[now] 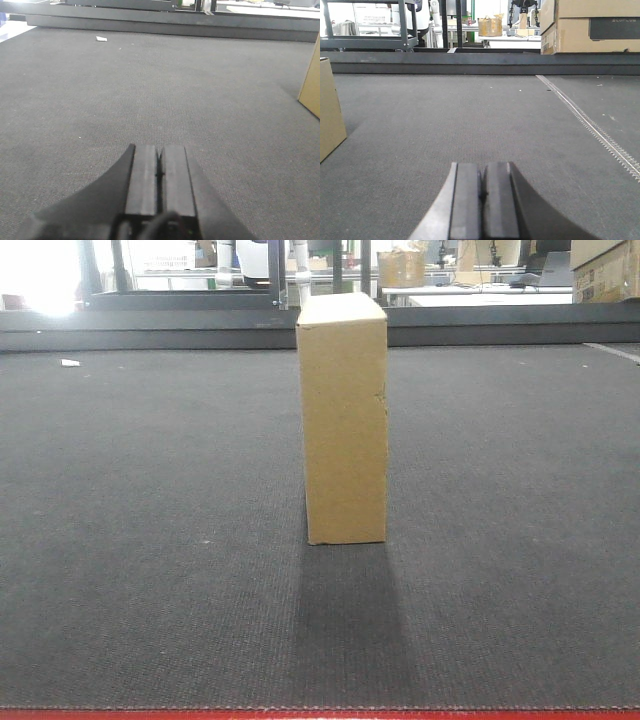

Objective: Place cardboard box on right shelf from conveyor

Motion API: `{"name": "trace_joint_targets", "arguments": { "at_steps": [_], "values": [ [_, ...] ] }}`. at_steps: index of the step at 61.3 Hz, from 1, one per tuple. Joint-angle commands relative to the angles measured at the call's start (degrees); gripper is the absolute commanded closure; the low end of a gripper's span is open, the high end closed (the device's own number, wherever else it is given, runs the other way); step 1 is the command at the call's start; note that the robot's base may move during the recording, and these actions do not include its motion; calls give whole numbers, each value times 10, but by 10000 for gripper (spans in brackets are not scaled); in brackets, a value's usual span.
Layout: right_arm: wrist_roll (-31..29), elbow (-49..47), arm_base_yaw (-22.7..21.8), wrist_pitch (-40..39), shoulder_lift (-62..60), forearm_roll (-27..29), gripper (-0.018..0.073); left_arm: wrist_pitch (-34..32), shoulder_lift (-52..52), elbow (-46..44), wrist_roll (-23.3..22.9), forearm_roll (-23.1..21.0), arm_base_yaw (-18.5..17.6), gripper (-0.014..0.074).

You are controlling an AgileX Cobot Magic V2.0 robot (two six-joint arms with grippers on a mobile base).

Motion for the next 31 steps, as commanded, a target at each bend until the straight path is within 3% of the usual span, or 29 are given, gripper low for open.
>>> {"name": "trace_joint_targets", "arguments": {
  "at_steps": [1,31],
  "values": [
    [0,-3,-3,-49,-12,0,502,-49,-8,3,0,-3,-2,713],
    [0,-3,-3,-49,-12,0,502,-49,-8,3,0,-3,-2,713]
  ]
}}
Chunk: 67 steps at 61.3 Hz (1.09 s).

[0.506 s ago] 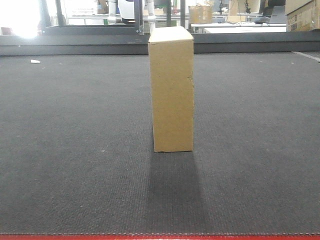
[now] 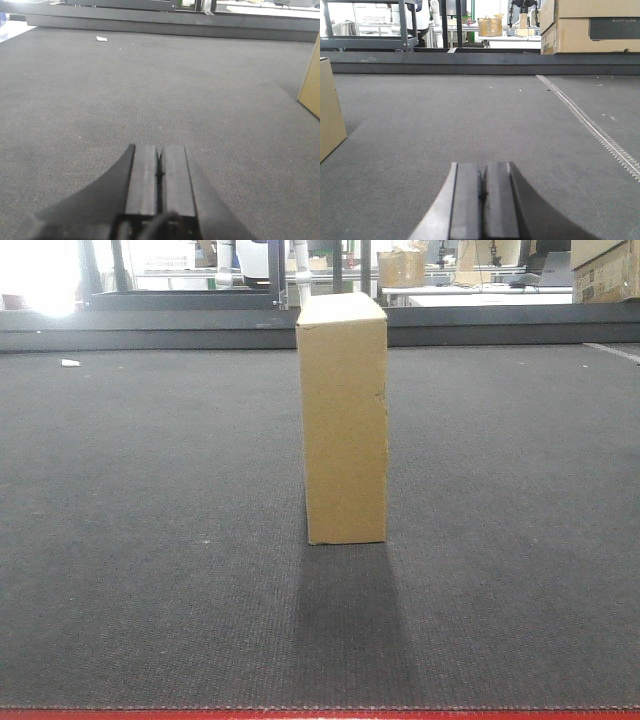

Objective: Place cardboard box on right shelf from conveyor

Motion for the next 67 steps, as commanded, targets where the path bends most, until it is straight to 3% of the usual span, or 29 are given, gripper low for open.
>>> {"name": "trace_joint_targets", "arguments": {
  "at_steps": [1,27,35,49,55,67],
  "values": [
    [0,-3,-3,-49,-12,0,502,-49,-8,3,0,-3,-2,713],
    [9,-6,-3,-70,-12,0,502,-49,-8,3,0,-3,-2,713],
    [60,-63,-2,-43,-7,0,502,-49,-8,3,0,-3,-2,712],
    [63,-189,7,-12,91,0,487,-49,-8,3,0,-3,-2,713],
    [63,-242,33,-9,163,-8,377,-49,-8,3,0,-3,-2,713],
    [63,-352,118,6,334,-44,-43,-49,-8,3,0,-3,-2,712]
  ]
}}
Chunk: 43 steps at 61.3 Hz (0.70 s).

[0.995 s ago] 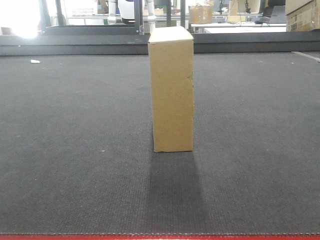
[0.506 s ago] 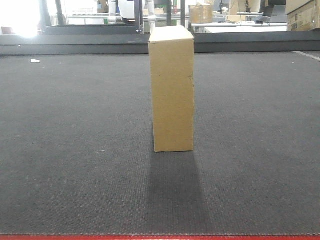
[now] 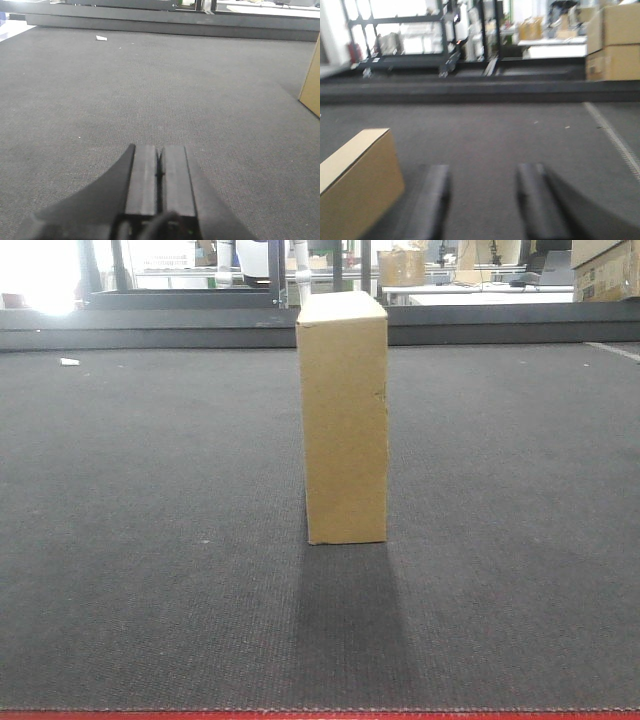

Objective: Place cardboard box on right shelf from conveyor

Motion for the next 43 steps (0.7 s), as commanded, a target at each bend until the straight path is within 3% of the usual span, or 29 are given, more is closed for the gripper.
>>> {"name": "trace_joint_targets", "arguments": {
  "at_steps": [1,23,30,36,43],
  "values": [
    [2,-71,35,-28,82,-18,-64,-49,-8,3,0,-3,-2,713],
    [18,-386,241,212,395,-33,-69,-49,-8,3,0,-3,-2,713],
    [92,-494,286,288,485,-66,-60,-49,-8,3,0,-3,-2,713],
    [215,-601,319,379,570,-127,-60,-49,-8,3,0,-3,-2,713],
    [303,-690,349,473,637,-191,-60,-49,-8,3,0,-3,-2,713]
  ]
}}
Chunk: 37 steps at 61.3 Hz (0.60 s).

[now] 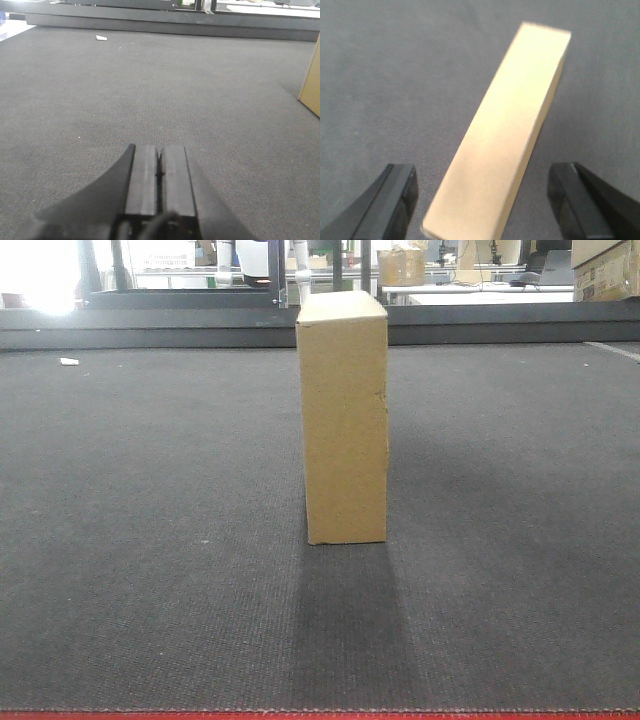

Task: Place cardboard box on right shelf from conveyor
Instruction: 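Close the right gripper on the box top and lift it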

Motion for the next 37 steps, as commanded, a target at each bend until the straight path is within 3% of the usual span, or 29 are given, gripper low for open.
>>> {"name": "trace_joint_targets", "arguments": {
  "at_steps": [1,20,37],
  "values": [
    [75,-88,19,45,28,-62,-60,-49,-8,3,0,-3,-2,713],
    [206,-177,48,111,124,-150,-60,-49,-8,3,0,-3,-2,713],
    [228,-177,48,126,144,-178,-60,-49,-8,3,0,-3,-2,713]
  ]
}}
